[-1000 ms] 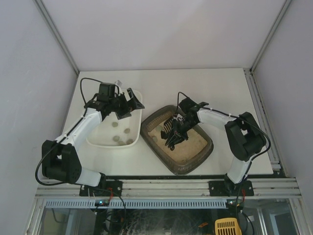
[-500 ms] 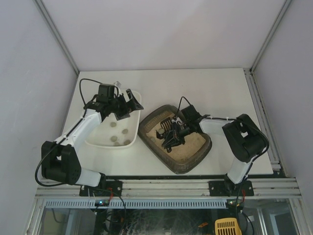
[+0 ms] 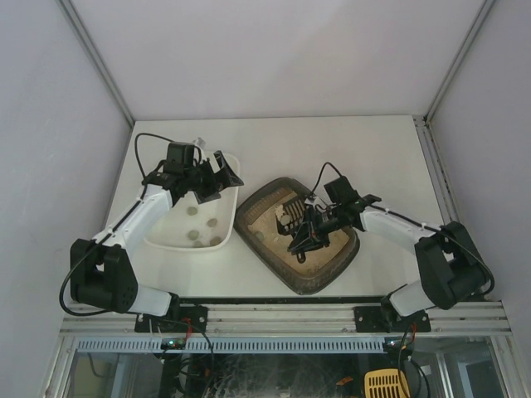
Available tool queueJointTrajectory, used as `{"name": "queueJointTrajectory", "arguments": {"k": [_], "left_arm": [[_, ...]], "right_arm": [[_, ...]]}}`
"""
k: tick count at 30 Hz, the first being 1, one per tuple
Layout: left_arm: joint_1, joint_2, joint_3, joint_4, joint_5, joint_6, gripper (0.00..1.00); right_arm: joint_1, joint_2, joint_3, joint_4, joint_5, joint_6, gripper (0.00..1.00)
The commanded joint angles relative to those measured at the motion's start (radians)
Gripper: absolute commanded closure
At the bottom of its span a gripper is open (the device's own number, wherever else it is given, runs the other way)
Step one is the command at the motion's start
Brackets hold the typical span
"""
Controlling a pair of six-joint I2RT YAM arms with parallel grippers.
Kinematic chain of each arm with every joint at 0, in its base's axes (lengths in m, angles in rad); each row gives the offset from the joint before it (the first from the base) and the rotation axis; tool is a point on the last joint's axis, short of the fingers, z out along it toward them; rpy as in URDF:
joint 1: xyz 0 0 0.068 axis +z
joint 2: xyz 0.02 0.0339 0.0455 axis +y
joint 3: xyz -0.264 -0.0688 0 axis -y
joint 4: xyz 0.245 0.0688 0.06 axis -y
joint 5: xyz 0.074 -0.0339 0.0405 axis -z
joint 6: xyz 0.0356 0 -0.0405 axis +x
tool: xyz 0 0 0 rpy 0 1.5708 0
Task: Clean the litter box
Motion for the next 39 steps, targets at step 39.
{"name": "queueJointTrajectory", "arguments": {"k": [39], "left_arm": [[0.007, -0.288, 0.309, -0.294, -0.328, 0.260, 0.00]], "right_arm": [[0.232, -0.983, -0.446, 0.309, 0.542, -0.181, 1.00]]}}
